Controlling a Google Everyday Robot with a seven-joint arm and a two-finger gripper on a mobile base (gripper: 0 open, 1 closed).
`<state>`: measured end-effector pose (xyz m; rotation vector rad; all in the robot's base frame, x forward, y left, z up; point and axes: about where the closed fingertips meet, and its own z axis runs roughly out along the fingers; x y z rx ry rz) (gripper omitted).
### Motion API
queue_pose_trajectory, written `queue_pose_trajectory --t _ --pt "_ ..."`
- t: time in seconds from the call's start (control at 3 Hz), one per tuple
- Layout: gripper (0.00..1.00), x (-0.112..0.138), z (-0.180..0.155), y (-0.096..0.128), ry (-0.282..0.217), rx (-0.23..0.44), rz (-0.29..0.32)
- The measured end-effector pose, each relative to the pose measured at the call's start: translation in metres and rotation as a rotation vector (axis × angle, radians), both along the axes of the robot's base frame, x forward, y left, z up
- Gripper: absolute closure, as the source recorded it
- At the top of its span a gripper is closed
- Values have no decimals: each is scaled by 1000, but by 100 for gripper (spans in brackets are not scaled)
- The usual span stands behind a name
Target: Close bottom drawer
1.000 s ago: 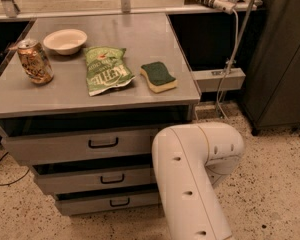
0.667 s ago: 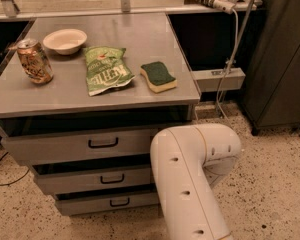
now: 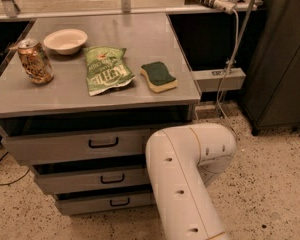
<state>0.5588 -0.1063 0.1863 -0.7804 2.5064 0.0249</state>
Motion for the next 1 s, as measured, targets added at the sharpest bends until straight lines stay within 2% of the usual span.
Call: queue_pose_trajectory --t 0.67,1.0 --pt "100 30 -2 -4 -54 -16 -8" --pt "100 29 -3 -4 -52 -19 -6"
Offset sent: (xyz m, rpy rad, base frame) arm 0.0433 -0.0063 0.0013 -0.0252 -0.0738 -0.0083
